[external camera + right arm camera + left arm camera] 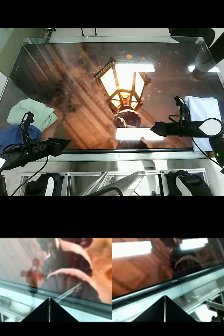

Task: Fold the shirts.

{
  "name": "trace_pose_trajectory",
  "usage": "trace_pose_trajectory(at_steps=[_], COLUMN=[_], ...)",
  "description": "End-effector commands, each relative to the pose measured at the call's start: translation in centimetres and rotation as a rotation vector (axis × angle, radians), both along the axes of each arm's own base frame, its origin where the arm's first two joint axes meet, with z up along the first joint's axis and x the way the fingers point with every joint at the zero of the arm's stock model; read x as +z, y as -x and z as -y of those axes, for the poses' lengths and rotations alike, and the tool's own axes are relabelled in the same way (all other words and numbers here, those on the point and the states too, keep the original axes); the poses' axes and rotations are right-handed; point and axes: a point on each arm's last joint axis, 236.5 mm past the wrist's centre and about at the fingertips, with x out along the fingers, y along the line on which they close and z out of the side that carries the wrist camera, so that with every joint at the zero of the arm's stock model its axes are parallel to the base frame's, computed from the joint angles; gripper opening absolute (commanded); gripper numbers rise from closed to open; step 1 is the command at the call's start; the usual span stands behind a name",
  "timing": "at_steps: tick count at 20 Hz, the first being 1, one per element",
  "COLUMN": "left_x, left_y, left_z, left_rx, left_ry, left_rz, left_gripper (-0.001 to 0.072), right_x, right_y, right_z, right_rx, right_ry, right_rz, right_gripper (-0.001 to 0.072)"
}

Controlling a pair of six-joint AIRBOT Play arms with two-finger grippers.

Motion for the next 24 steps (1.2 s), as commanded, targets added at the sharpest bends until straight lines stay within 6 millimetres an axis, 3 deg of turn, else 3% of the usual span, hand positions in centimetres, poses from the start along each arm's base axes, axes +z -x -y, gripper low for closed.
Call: trace_pose_trajectory(at_steps=[1,7,10,13,14,15,16,20,22,24], left_x=[0.0,0.4,1.2,3.7,4.6,5.3,5.8,6.5,5.5,2.6], left_y=[0.0,-1.1,-3.9,-8.5,-10.3,-11.9,-13.6,-20.1,-23.0,-24.2], left_z=[0.0,-0.5,-4.1,-8.5,-10.2,-11.7,-13.5,-21.1,-25.8,-30.2], left_rx=[0.0,0.039,0.115,0.222,0.265,0.302,0.344,0.474,0.537,0.555], left_ry=[-0.001,-0.003,-0.13,-0.19,-0.189,-0.186,-0.185,-0.22,-0.311,-0.449], left_rz=[0.002,0.024,0.005,0.004,0.004,0.006,0.005,0.034,0.041,-0.026], left_gripper=[0.0014,0.0014,0.0014,0.0018,0.0265,0.0662,0.0692,0.0693,0.0693,0.0693], right_x=[0.0,0.0,0.0,0.0,0.0,0.0,0.0,0.0,0.0,0.2], right_y=[0.0,0.0,0.0,0.0,0.0,0.0,0.0,0.0,0.0,-0.7], right_z=[0.0,0.0,0.0,0.0,0.0,0.0,0.0,0.0,0.0,0.1], right_rx=[0.0,0.0,0.0,0.0,0.0,0.0,0.0,0.0,0.0,-0.02], right_ry=[0.0,0.0,0.0,0.0,0.0,0.0,0.0,0.0,0.0,0.001], right_rz=[0.0,0.0,0.0,0.0,0.0,0.0,0.0,0.0,0.0,0.026], right_gripper=[0.0015,0.0015,0.0015,0.0015,0.0015,0.0015,0.0015,0.0015,0.0015,0.0015])
